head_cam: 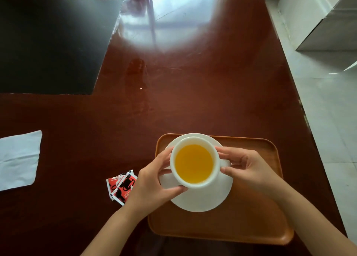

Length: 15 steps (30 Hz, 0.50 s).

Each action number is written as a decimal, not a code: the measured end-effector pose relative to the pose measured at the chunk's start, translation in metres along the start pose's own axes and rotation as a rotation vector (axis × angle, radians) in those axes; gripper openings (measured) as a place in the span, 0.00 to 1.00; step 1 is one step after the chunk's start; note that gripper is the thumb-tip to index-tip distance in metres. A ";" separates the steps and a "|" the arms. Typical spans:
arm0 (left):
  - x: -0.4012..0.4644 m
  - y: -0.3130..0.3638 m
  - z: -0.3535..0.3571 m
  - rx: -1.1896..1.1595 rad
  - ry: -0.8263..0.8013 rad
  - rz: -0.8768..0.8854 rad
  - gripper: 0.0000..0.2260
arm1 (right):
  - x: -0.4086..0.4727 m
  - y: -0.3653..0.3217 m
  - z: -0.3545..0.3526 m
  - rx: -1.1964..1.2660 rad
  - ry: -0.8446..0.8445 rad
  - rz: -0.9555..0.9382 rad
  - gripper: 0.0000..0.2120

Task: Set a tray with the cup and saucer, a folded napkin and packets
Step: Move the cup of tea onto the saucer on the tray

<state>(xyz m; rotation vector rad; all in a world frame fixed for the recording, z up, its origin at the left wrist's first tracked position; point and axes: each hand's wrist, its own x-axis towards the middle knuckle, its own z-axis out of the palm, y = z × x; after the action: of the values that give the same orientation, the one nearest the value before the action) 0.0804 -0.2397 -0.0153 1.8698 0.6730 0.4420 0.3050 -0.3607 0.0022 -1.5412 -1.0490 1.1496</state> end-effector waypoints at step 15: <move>0.003 0.006 -0.015 0.092 -0.147 -0.049 0.46 | -0.024 -0.005 -0.003 -0.541 0.254 -0.109 0.16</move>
<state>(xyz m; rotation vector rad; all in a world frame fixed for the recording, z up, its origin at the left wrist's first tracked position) 0.0754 -0.2285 -0.0039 1.9466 0.6479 0.2424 0.3024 -0.3837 0.0121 -1.9556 -1.3138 0.5930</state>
